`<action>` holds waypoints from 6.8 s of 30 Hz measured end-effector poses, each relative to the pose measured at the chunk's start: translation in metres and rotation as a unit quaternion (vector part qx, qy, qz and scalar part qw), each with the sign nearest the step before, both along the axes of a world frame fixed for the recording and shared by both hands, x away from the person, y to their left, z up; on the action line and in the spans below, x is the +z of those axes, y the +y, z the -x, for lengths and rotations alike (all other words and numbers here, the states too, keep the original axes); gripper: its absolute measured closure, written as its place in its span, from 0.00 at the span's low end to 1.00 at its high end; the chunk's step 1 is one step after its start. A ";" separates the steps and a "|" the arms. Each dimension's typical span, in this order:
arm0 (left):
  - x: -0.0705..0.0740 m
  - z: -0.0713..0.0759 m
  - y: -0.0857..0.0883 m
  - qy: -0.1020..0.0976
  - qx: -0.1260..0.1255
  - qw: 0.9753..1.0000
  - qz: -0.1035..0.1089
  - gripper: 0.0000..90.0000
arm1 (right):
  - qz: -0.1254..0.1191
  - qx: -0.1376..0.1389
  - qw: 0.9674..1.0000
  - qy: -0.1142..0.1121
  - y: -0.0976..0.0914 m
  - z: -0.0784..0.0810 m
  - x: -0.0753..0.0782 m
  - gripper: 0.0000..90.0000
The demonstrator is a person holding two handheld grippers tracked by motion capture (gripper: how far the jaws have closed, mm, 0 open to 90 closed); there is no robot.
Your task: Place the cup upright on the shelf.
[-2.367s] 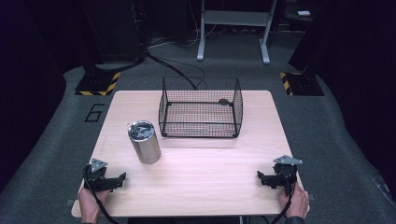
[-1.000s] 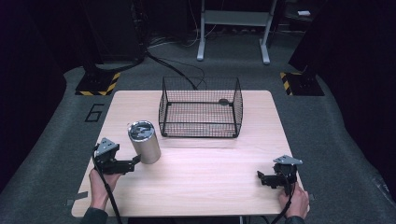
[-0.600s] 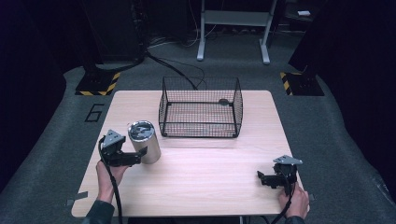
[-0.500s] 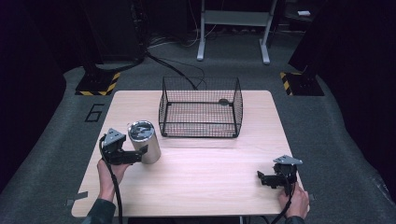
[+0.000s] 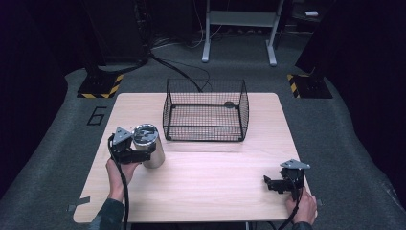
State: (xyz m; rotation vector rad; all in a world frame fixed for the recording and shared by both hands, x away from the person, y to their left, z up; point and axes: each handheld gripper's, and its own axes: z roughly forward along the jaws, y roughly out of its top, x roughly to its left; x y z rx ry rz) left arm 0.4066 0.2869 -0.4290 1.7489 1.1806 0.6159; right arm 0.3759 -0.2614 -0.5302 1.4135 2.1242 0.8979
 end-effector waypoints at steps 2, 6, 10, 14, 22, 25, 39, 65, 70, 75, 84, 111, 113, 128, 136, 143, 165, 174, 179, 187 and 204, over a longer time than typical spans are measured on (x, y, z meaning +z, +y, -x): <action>0.000 -0.001 -0.002 -0.001 0.001 1.000 -0.001 0.00 | 0.000 0.000 1.000 0.000 0.000 0.000 0.000 0.00; -0.001 -0.004 -0.006 -0.010 0.011 1.000 0.000 0.00 | 0.000 0.000 1.000 0.000 0.000 0.000 0.000 0.00; 0.000 -0.006 -0.010 -0.015 0.020 1.000 -0.004 0.00 | 0.000 0.000 1.000 0.000 0.000 0.000 0.000 0.00; -0.001 -0.010 -0.013 -0.018 0.026 0.999 -0.010 0.00 | 0.000 0.000 1.000 0.000 0.000 0.000 0.000 0.00; -0.005 -0.013 -0.017 -0.024 0.043 0.999 -0.018 0.02 | 0.000 0.000 1.000 0.000 0.000 0.000 0.000 0.00; -0.005 -0.013 -0.019 -0.030 0.048 0.998 -0.021 0.03 | 0.000 0.000 1.000 0.000 0.000 0.000 0.000 0.00; -0.005 -0.012 -0.017 -0.027 0.038 0.999 -0.024 0.05 | 0.000 0.001 1.000 0.000 0.000 0.000 0.000 0.00; 0.010 -0.001 -0.019 -0.036 0.000 0.999 -0.028 0.05 | 0.000 0.000 1.000 0.000 0.000 0.000 0.000 0.00; 0.016 0.002 -0.022 -0.037 -0.013 0.999 -0.029 0.05 | 0.000 0.000 1.000 0.000 0.000 0.000 0.000 0.00; 0.021 0.004 -0.026 -0.040 -0.023 0.998 -0.029 0.05 | 0.000 0.000 1.000 0.000 0.000 0.000 0.000 0.00; 0.031 0.006 -0.034 -0.040 -0.047 0.998 -0.031 0.05 | 0.000 0.000 1.000 0.000 0.000 0.000 0.000 0.00; 0.055 0.001 -0.062 -0.044 -0.098 0.994 -0.028 0.05 | 0.000 0.001 1.000 0.000 0.000 0.000 0.000 0.00; 0.058 0.000 -0.063 -0.044 -0.101 0.993 -0.030 0.05 | 0.000 0.001 1.000 0.000 0.000 0.000 0.000 0.00; 0.070 -0.007 -0.079 -0.054 -0.119 0.991 -0.027 0.05 | 0.000 0.001 1.000 0.000 0.000 0.000 0.000 0.00; 0.077 -0.011 -0.085 -0.054 -0.129 0.990 -0.028 0.05 | 0.000 0.001 1.000 0.000 0.000 0.000 0.000 0.00; 0.084 -0.014 -0.090 -0.054 -0.135 0.989 -0.030 0.05 | 0.000 0.001 1.000 0.000 0.000 0.000 0.000 0.00; 0.110 -0.028 -0.103 -0.064 -0.152 0.986 -0.023 0.05 | 0.001 0.002 1.000 0.000 0.000 0.000 0.000 0.00; 0.123 -0.037 -0.110 -0.064 -0.161 0.984 -0.024 0.05 | 0.001 0.002 1.000 0.000 0.000 0.000 0.000 0.00; 0.134 -0.044 -0.116 -0.072 -0.163 0.984 -0.024 0.05 | -0.002 0.000 1.000 0.000 0.000 0.000 0.000 0.00; 0.144 -0.058 -0.124 -0.074 -0.161 0.984 -0.027 0.05 | -0.001 0.000 1.000 0.000 0.000 -0.001 0.000 0.00; 0.151 -0.094 -0.138 -0.071 -0.139 0.987 -0.024 0.05 | -0.001 0.001 1.000 0.000 0.000 -0.001 0.000 0.00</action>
